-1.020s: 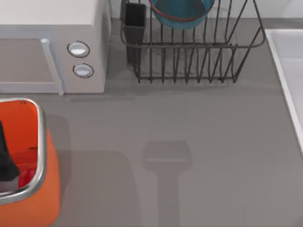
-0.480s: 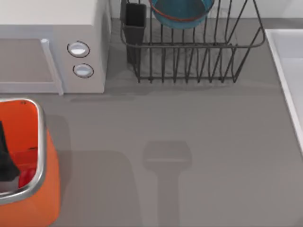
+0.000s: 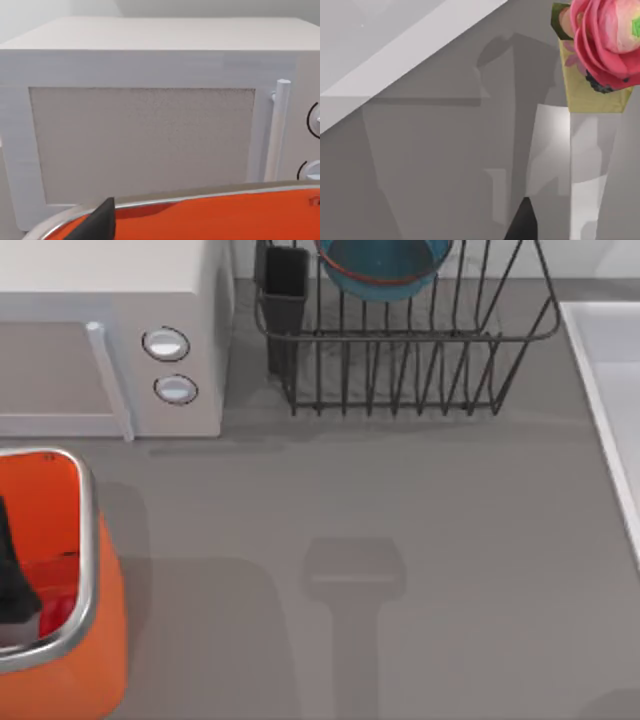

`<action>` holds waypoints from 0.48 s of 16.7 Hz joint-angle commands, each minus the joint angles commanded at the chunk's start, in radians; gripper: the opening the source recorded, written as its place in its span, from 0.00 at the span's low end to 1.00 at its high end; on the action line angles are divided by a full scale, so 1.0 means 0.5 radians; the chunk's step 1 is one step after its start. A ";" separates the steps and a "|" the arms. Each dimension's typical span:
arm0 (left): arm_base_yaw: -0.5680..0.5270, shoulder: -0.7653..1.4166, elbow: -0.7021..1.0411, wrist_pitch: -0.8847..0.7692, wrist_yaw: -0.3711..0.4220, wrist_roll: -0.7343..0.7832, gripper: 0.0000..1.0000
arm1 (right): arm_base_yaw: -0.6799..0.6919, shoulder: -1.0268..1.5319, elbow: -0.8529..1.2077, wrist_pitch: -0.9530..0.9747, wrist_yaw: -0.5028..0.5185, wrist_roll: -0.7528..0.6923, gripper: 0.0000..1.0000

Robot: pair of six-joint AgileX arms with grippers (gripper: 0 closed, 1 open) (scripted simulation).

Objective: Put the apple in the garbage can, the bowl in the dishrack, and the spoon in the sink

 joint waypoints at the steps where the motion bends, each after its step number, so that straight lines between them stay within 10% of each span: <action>1: 0.000 0.000 0.000 0.000 0.000 0.000 1.00 | -0.002 -0.036 0.060 -0.116 0.000 -0.001 0.00; 8: 0.000 0.000 0.000 0.000 0.000 0.000 1.00 | -0.001 -0.175 0.240 -0.387 0.002 -0.002 0.00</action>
